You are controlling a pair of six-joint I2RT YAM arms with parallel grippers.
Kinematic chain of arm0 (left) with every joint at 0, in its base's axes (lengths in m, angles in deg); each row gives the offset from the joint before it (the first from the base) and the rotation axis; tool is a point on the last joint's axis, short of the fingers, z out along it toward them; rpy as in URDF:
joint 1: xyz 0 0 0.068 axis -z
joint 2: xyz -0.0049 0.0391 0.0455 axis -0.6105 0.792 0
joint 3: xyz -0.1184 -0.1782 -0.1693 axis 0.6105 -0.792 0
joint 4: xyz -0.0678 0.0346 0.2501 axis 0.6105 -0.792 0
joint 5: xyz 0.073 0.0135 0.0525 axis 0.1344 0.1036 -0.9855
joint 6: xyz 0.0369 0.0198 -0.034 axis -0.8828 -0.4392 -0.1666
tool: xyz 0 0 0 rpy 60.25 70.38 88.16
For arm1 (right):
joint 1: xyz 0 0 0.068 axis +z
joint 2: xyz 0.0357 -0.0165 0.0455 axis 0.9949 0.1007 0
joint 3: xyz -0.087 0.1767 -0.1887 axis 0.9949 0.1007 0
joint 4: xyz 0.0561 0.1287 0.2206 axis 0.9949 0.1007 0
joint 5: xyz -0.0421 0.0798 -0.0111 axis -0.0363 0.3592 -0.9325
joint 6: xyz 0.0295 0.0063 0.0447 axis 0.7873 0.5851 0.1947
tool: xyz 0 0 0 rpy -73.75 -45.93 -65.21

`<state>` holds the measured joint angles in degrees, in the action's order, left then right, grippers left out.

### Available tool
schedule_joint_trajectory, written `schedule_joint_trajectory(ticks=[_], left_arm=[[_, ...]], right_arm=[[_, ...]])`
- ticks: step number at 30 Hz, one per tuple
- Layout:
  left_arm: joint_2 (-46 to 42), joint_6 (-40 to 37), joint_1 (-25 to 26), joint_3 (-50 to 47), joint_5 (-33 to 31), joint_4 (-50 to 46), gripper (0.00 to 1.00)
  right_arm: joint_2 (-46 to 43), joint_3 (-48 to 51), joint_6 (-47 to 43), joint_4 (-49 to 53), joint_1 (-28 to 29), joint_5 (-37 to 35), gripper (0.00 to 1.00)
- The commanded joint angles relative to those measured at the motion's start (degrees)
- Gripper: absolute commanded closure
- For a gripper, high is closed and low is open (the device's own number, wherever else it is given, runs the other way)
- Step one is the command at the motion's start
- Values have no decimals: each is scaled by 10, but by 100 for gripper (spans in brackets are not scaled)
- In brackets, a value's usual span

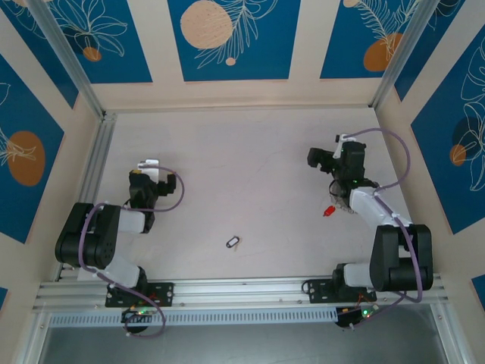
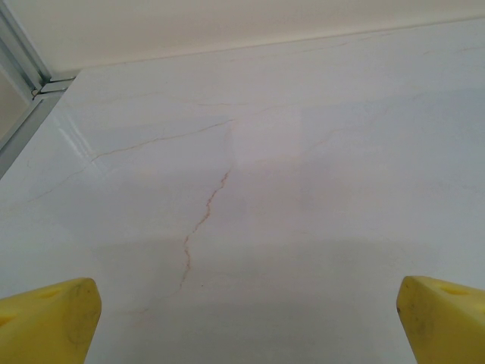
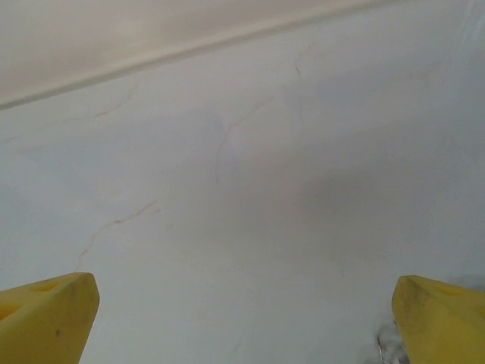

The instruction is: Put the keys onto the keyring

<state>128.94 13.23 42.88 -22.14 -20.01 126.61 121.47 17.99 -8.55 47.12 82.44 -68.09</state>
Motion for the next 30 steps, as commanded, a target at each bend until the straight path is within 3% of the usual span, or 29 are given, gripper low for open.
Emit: schedule_joint_trajectory(ticks=[1,5,8,12,15,18,21,25,30], left_arm=[[4,-3,-2,-4,6,12,0],[0,-1,0,-2,-9,9,0],[-54,12,0,34,-46,-104,0],[-107,-1,12,35,-60,-142,0],[-194,-8,50,49,-81,-212,0],[-267,36,117,98,-90,-326,0],[-292,105,170,146,-2,-407,0],[-309,170,217,149,107,-401,0],[-323,196,227,146,202,-400,0]], right_arm=[[4,-14,65,167,-61,96,1],[22,-39,61,252,-98,145,1],[59,-69,48,291,-103,166,1],[113,-102,30,323,-104,181,1],[148,-129,10,351,-106,168,1],[170,-152,-7,379,-108,149,1],[169,-153,-12,385,-113,137,1],[196,-173,-23,402,-114,135,1],[227,-201,-33,411,-112,140,1]])
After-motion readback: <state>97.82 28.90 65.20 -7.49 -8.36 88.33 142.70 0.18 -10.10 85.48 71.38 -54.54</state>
